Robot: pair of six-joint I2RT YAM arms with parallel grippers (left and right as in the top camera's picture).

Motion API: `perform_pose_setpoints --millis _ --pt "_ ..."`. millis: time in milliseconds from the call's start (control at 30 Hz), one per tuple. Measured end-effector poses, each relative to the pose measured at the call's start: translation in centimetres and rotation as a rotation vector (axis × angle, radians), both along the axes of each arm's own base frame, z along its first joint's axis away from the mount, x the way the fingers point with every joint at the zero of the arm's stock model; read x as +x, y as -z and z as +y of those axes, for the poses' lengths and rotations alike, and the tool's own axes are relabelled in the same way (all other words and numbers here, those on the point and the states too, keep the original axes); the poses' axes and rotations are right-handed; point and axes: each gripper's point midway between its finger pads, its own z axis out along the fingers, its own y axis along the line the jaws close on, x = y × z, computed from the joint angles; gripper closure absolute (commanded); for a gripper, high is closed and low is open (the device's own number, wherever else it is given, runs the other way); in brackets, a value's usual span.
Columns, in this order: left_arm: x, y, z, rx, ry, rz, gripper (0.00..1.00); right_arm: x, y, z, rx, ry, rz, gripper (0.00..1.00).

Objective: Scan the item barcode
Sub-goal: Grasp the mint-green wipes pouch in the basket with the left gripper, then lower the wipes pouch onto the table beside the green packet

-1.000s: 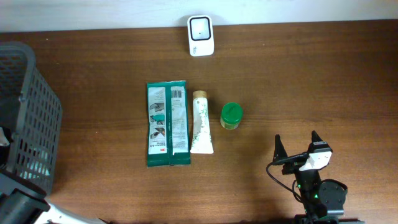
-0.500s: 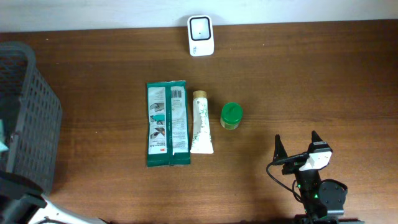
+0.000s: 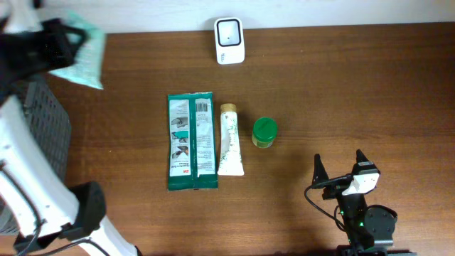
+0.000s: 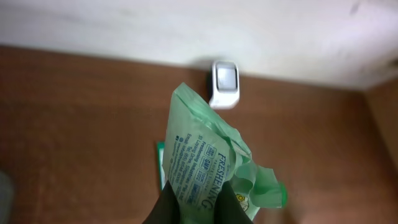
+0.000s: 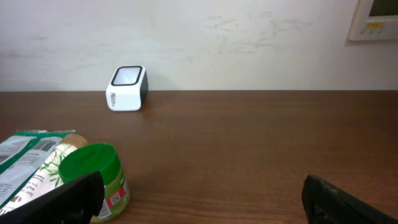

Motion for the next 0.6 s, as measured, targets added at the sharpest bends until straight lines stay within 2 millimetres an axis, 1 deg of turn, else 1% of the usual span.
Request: perform_pose_setpoints --millis 33,67,167,200,267,300,333,367,433,533,600 --pt "0.5 1.7 -1.8 0.027 0.023 0.060 1.00 0.0 0.0 0.0 0.000 0.000 0.000 0.02" --pt "0.8 3.3 -3.0 0.049 0.032 0.117 1.00 0.0 0.0 0.0 0.000 0.000 0.000 0.02" --pt "1.0 9.5 -5.2 0.132 0.027 0.332 1.00 0.0 0.0 0.0 0.000 0.000 0.000 0.02" --pt "1.3 12.4 -6.2 0.160 0.038 0.409 1.00 0.0 0.0 0.0 0.000 0.000 0.000 0.02" --pt "1.9 17.6 -7.4 0.198 0.056 0.514 1.00 0.0 0.0 0.0 0.000 0.000 0.001 0.02" --pt "2.1 19.6 -7.8 0.210 0.060 0.546 1.00 0.0 0.0 0.0 0.000 0.000 0.000 0.02" --pt "2.3 22.4 -8.1 0.221 0.058 0.589 1.00 0.0 0.0 0.0 0.000 0.000 0.001 0.02" --pt "1.9 25.4 -8.2 0.232 0.050 0.640 1.00 0.0 0.0 0.0 0.000 0.000 0.001 0.02" --pt "1.0 30.4 -7.9 0.244 0.016 0.717 1.00 0.0 0.0 0.0 0.000 0.000 0.001 0.02" --pt "-0.7 35.5 -6.6 0.282 -0.052 0.794 1.00 0.0 0.0 0.0 0.000 0.000 0.001 0.02" --pt "-1.2 37.2 -5.8 0.309 -0.093 0.806 1.00 0.0 0.0 0.0 0.000 0.000 0.000 0.02"
